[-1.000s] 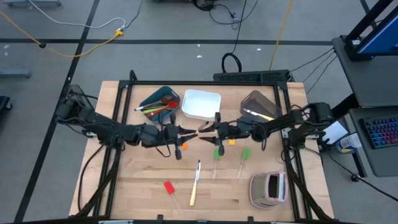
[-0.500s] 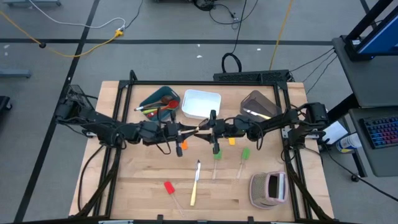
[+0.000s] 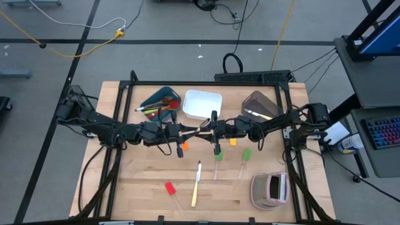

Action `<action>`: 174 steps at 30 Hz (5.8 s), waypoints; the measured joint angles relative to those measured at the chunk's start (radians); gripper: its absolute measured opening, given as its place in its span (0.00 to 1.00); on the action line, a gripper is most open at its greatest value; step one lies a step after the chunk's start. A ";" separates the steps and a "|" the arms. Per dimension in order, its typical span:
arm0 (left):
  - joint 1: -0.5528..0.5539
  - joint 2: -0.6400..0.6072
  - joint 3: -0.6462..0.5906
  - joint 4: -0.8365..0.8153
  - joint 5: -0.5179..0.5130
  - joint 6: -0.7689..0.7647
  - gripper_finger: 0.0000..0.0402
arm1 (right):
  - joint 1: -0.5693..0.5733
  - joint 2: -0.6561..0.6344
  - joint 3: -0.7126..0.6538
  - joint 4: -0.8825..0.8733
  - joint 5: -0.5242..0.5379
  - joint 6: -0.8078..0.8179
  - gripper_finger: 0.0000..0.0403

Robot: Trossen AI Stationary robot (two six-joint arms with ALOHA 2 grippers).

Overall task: Pick & Place Kitchen Items
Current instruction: Put the left yellow knife into the black bin, then put the yellow knife into the black bin

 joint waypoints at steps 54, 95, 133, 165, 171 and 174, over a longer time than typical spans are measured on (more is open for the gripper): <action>-0.001 0.000 0.001 -0.234 -0.049 -0.057 0.10 | -0.008 -0.213 0.029 -0.652 0.176 -0.048 0.14; 0.050 0.000 0.001 -0.331 -0.090 -0.103 0.06 | -0.427 -0.460 0.218 -2.591 0.210 0.369 0.15; 0.097 0.000 0.000 -0.332 -0.089 -0.103 0.06 | -0.604 -0.199 0.211 -2.510 0.319 0.008 0.29; 0.094 0.000 0.001 -0.417 -0.051 -0.384 0.06 | -0.268 -0.455 0.292 -2.398 0.234 0.353 0.26; 0.094 0.000 0.000 -0.416 -0.019 -0.462 0.06 | -0.218 -0.455 0.291 -2.312 0.234 0.351 0.26; 0.094 0.000 0.000 -0.417 -0.012 -0.490 0.06 | -0.193 -0.455 0.291 -2.250 0.235 0.348 0.26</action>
